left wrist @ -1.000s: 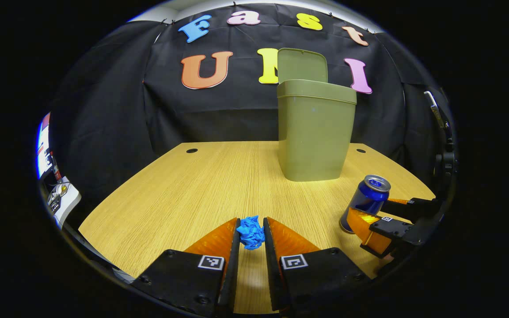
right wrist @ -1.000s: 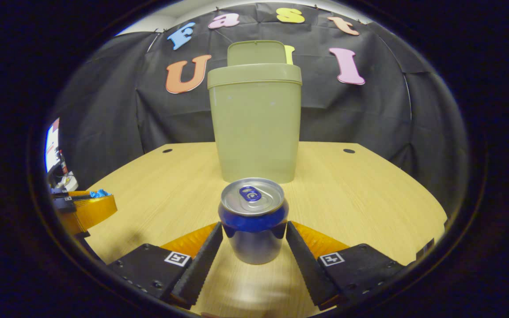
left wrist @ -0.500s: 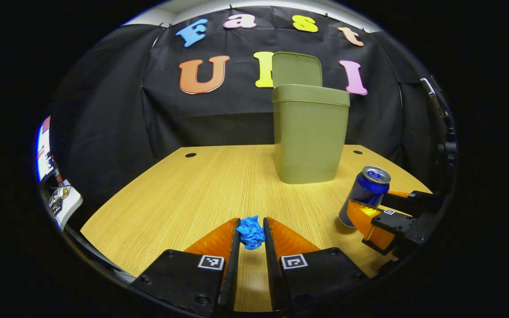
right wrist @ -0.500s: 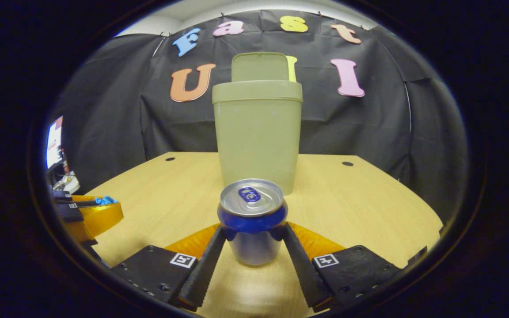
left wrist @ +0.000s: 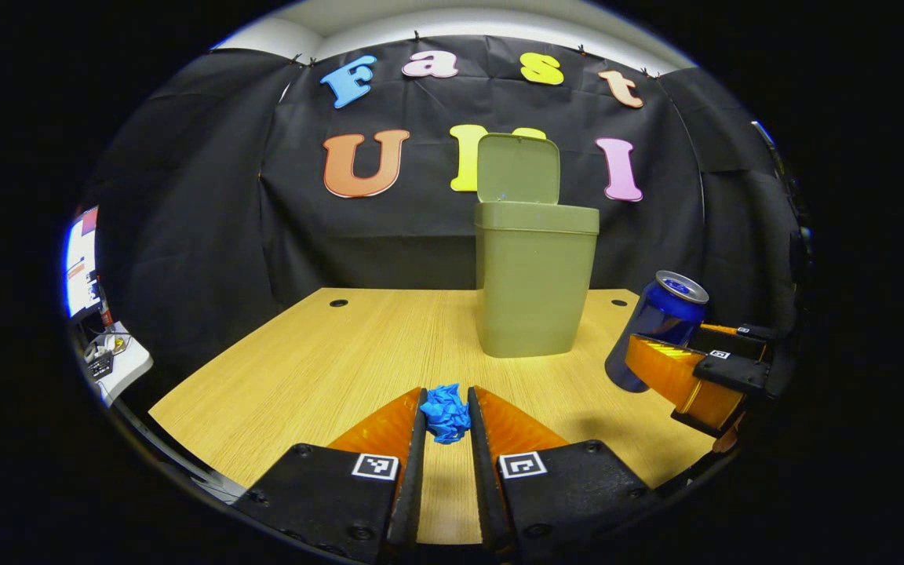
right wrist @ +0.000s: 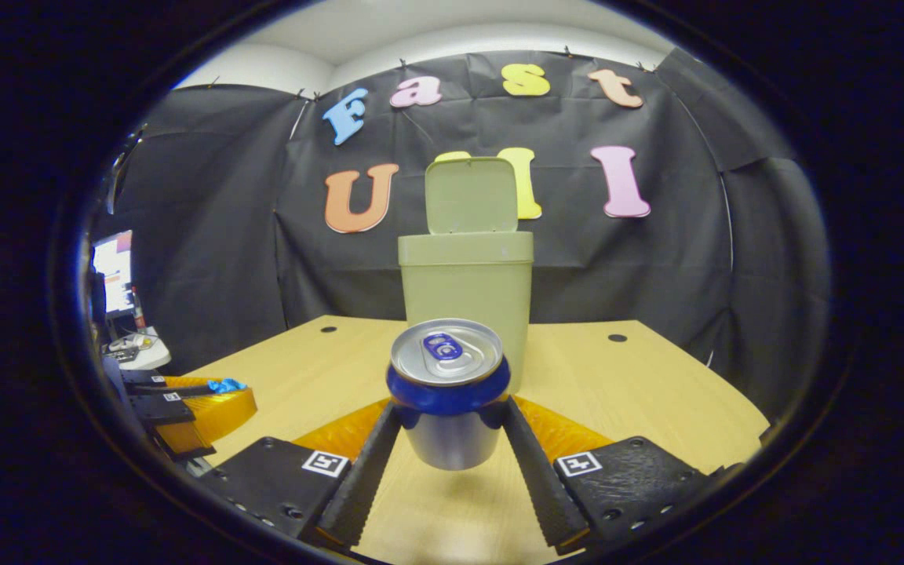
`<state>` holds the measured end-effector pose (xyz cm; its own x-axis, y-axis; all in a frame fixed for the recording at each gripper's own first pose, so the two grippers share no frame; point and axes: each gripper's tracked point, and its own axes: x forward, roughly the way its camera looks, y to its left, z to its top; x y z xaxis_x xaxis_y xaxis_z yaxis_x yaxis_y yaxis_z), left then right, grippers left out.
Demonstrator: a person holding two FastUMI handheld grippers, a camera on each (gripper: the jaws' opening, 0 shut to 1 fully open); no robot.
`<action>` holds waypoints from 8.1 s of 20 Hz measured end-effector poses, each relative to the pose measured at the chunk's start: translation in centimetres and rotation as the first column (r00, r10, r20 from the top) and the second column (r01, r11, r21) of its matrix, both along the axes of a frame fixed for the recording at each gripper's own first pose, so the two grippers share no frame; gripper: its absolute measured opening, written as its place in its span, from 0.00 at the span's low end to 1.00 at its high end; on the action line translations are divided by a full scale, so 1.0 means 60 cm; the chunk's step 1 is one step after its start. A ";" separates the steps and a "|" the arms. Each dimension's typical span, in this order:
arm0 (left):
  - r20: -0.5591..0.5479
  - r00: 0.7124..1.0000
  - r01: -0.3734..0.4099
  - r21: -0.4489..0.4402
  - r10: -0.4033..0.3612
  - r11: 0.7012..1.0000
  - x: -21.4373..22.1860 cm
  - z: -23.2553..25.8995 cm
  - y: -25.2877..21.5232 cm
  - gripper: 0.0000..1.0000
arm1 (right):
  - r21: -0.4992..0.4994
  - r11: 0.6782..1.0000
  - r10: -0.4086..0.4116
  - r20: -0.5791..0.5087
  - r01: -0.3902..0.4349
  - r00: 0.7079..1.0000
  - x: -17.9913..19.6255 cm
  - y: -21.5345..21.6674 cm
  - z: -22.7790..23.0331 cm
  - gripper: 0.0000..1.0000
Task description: Press the lid of the desktop garbage bin to open it, pick up the crumpled paper on the desktop and throw it into the bin, then pick up the pop can on the desktop and drop it into the bin, and finally close the garbage bin lid.
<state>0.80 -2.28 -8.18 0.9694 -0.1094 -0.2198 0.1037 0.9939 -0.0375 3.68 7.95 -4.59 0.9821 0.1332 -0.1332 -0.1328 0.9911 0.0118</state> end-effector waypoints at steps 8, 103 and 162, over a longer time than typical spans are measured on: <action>0.071 0.997 -0.008 0.021 0.007 1.000 -0.030 0.039 -0.011 0.33 | -0.010 1.000 -0.009 0.054 0.010 0.999 -0.057 -0.033 0.068 0.81; 0.249 0.968 0.038 -0.016 -0.033 0.999 0.113 0.149 -0.008 0.94 | 0.016 0.998 -0.067 0.061 0.066 0.996 -0.057 -0.095 0.109 0.81; 0.189 0.980 0.085 -0.121 -0.061 0.989 0.126 0.097 0.057 0.99 | -0.128 0.986 -0.103 0.016 0.104 0.995 0.463 0.081 0.482 0.94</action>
<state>8.34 1.15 -2.37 0.9802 -0.1973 -0.0181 0.1930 0.9715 -0.1375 31.45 12.82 24.36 0.9910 0.0131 -0.1334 -0.0289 0.9927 -0.1175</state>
